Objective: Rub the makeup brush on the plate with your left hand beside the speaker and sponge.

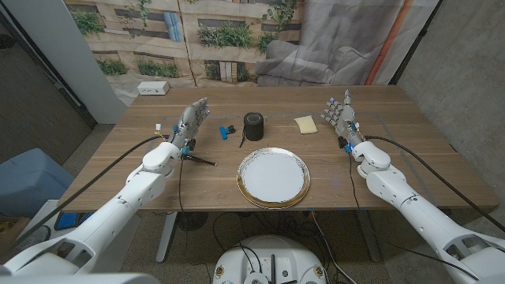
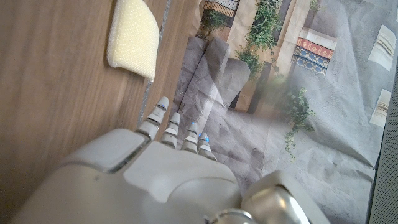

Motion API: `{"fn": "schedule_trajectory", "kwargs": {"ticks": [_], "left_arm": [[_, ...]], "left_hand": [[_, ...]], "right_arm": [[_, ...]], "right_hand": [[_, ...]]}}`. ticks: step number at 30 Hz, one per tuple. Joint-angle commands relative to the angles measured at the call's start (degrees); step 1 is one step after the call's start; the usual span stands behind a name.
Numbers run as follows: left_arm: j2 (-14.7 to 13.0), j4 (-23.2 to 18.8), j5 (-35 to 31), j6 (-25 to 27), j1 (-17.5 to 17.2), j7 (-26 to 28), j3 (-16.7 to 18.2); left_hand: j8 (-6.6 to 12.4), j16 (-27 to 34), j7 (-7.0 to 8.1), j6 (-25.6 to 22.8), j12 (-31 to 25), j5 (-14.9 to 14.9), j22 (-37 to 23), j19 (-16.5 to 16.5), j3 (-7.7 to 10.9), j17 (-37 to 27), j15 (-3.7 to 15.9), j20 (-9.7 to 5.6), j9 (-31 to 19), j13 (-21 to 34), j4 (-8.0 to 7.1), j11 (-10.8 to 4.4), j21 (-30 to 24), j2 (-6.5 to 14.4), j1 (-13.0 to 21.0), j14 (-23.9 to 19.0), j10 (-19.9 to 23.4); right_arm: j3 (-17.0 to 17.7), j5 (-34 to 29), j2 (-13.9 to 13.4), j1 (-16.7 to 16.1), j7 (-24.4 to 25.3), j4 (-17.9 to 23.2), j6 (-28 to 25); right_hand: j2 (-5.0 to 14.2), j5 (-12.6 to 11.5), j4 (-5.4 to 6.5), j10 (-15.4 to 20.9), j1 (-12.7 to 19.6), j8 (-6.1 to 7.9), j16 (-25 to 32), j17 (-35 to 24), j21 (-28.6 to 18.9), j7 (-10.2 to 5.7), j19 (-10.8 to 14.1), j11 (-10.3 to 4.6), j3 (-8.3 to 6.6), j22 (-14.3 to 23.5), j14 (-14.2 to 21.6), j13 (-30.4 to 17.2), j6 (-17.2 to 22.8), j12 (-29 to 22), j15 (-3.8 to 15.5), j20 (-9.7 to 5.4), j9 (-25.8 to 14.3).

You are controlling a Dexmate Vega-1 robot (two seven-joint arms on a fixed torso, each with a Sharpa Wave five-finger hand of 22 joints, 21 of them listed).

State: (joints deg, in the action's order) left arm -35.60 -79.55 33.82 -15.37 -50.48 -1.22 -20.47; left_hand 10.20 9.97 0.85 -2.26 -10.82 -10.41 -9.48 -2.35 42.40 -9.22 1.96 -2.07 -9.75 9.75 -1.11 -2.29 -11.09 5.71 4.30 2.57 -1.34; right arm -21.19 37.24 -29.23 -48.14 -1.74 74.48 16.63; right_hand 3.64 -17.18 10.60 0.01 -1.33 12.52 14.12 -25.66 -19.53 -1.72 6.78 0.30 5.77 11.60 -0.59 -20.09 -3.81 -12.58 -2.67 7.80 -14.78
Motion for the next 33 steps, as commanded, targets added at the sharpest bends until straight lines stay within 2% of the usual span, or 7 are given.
{"fn": "schedule_trajectory", "kwargs": {"ticks": [1,8,10,24,29,33], "left_arm": [[-3.8,-3.9,-2.9,0.2,-2.1,0.3,0.2],[-6.6,-6.6,-4.8,0.0,-3.6,0.5,0.7],[-7.6,-7.5,-5.4,0.2,-4.3,0.6,1.0],[-14.3,-12.1,-11.2,0.9,-8.2,3.2,3.5],[-17.5,-14.7,-15.6,2.1,-10.1,5.6,4.4],[-20.2,-15.5,-17.0,1.0,-10.9,3.6,5.0]], "left_hand": [[0.66,0.2,0.47,-1.3,-0.4,0.2,-0.1,-1.2,0.36,-0.2,1.66,-2.12,-0.1,0.2,2.42,-1.1,0.0,2.5,1.8,-0.3,1.1],[0.9,0.2,0.99,-2.2,-0.6,0.3,-0.1,-1.8,0.41,-0.2,2.19,-2.35,-0.1,0.2,4.3,-1.35,0.0,2.3,2.7,-0.8,2.2],[1.04,0.3,1.09,-2.9,-0.7,0.4,-0.1,-2.1,0.42,-0.2,2.42,-2.43,-0.2,0.2,5.29,-1.47,-0.1,2.1,3.2,-1.2,2.8],[1.31,0.2,1.68,-4.3,-0.6,0.5,-0.1,-2.7,0.48,-0.2,3.05,-2.47,-0.2,0.2,8.22,-1.93,0.1,1.9,4.8,-1.8,3.9],[1.92,0.4,2.35,-6.5,-0.8,0.3,-0.1,-4.3,0.74,-0.2,3.5,-2.16,-0.2,0.3,11.33,-2.35,-0.1,1.5,7.5,-3.4,6.0],[2.23,0.4,2.71,-7.6,-0.7,0.3,-0.1,-4.6,0.74,-0.2,3.78,-2.29,-0.2,0.3,11.9,-2.62,0.0,1.1,8.5,-3.7,6.3]], "right_arm": [[0.0,0.0,0.0,0.0,0.0,0.0,0.0],[0.0,0.0,0.0,0.0,0.0,0.0,0.0],[0.0,0.0,0.0,0.0,0.0,0.0,0.0],[0.0,0.0,0.0,0.0,0.0,0.0,0.0],[0.0,0.0,0.0,0.0,0.0,0.0,0.0],[0.0,0.0,0.0,0.0,0.0,0.0,0.0]], "right_hand": [[5.79,-0.3,0.26,-0.4,0.1,0.26,0.2,-0.2,-0.2,0.09,-0.1,0.11,0.02,0.3,0.0,-0.1,-0.5,-0.4,-0.53,0.36,-0.1],[5.79,-0.3,0.26,-0.4,0.1,0.26,0.2,-0.2,-0.2,0.09,-0.1,0.0,0.02,0.3,0.0,-0.1,-0.5,-0.4,-0.6,0.38,-0.1],[5.79,-0.3,0.26,-0.5,0.1,0.27,0.2,-0.2,-0.2,0.09,-0.1,0.03,0.02,0.3,0.0,-0.1,-0.5,-0.4,-0.57,0.38,-0.1],[5.79,-0.3,0.26,-0.4,0.1,0.29,0.2,-0.2,-0.2,0.06,0.0,0.08,0.02,0.3,0.0,0.0,-0.4,-0.4,-0.52,0.39,-0.1],[5.79,-0.3,0.26,-0.4,0.1,0.29,0.2,-0.2,-0.2,0.08,0.0,0.09,0.02,0.3,0.0,-0.1,-0.4,-0.4,-0.47,0.37,-0.1],[5.79,-0.3,0.26,-0.5,0.1,0.27,0.2,-0.2,-0.2,0.11,0.0,0.17,0.02,0.3,0.0,0.0,-0.5,-0.4,-0.47,0.38,-0.1]]}}
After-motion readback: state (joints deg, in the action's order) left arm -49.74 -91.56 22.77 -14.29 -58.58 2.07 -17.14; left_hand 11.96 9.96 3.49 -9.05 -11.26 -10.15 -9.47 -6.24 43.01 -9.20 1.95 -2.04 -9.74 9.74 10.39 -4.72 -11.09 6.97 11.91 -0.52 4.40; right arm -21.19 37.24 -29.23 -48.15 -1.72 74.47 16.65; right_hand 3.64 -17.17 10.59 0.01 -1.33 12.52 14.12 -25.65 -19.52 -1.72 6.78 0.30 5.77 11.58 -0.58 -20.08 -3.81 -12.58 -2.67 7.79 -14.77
